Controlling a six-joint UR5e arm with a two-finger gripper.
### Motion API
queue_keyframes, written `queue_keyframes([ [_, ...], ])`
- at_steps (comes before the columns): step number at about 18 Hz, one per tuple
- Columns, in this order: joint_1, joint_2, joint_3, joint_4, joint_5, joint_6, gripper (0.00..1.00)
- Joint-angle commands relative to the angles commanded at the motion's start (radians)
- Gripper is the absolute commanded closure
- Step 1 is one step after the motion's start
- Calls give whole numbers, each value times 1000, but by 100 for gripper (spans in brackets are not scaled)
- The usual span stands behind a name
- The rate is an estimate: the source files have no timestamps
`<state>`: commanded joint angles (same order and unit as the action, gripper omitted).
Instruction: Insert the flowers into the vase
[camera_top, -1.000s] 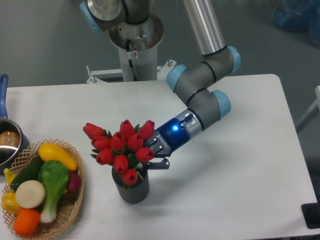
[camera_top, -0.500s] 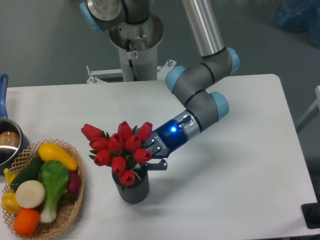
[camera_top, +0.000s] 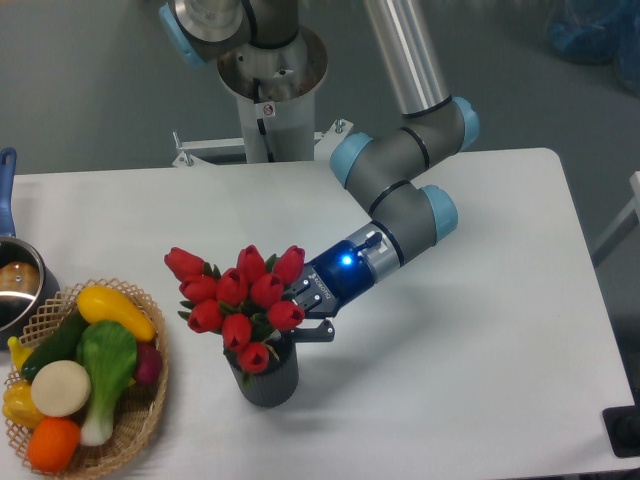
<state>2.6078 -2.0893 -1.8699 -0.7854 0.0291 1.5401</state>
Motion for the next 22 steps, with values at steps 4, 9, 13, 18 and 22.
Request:
queue_keyframes([
  [4, 0, 0, 0, 0, 0, 2, 69],
  [9, 0, 2, 0, 2, 0, 3, 63],
  [13, 0, 2, 0, 2, 0, 3, 61],
  [18, 3, 3, -5, 2, 0, 38, 44],
  [22, 20, 11, -9, 3, 0, 66, 0],
])
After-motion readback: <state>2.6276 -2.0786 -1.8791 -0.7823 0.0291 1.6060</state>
